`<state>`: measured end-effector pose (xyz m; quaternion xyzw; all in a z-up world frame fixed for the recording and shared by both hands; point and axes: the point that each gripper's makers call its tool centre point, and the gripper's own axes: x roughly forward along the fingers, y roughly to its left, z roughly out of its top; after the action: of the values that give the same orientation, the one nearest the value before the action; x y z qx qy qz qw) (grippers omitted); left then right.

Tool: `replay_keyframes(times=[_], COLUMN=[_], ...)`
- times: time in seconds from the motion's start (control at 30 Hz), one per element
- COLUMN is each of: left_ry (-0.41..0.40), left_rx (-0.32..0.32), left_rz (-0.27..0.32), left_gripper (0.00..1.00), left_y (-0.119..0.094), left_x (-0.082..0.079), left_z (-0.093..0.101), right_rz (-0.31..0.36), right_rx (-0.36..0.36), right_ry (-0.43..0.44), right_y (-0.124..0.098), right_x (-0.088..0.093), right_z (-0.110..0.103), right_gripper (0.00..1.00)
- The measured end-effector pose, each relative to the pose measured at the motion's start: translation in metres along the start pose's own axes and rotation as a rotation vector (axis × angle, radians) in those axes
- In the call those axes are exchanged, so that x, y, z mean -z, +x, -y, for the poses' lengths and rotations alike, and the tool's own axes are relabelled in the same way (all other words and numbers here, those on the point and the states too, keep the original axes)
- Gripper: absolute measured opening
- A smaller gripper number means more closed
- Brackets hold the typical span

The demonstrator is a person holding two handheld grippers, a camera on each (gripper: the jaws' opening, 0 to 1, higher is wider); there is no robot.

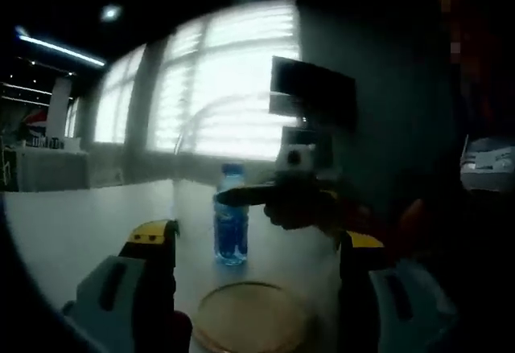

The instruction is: Open the cover put in the Mizone put the cover back on

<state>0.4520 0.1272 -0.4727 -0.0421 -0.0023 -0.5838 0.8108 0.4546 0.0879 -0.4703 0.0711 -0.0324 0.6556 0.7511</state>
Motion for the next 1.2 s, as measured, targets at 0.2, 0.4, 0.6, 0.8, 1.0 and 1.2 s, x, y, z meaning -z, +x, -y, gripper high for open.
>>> replay_keyframes(times=[0.2, 0.4, 0.6, 0.8, 1.0, 1.2], left_ry=[-0.036, -0.067, -0.061, -0.053, -0.056, -0.061], left_rx=[0.025, 0.041, 0.043, 0.03, 0.02, 0.014], left_rz=[0.039, 0.075, 0.086, 0.066, 0.039, 0.029], left_gripper=[0.77, 0.78, 0.78, 0.78, 0.79, 0.79], left_y=[0.0015, 0.0026, 0.0027, 0.0044, 0.006, 0.0071], left_x=[-0.0007, -0.0032, -0.0034, -0.0033, -0.0033, -0.0022], left_z=[-0.0001, -0.0015, -0.0004, -0.0002, 0.0008, 0.0001], right_rz=[0.041, 0.044, 0.029, 0.032, 0.024, 0.021], right_rx=[-0.018, -0.037, -0.035, -0.03, -0.024, -0.015], right_ry=[0.022, 0.049, 0.042, 0.042, 0.032, 0.03], right_y=[0.0054, 0.0083, 0.0079, 0.0074, 0.0087, 0.0082], right_x=[-0.0003, 0.0003, 0.001, 0.0011, 0.0012, 0.0014], right_z=[0.0012, 0.0013, -0.0001, 0.0004, -0.0002, 0.0002], right_gripper=[0.88, 0.9, 0.89, 0.89, 0.9, 0.9])
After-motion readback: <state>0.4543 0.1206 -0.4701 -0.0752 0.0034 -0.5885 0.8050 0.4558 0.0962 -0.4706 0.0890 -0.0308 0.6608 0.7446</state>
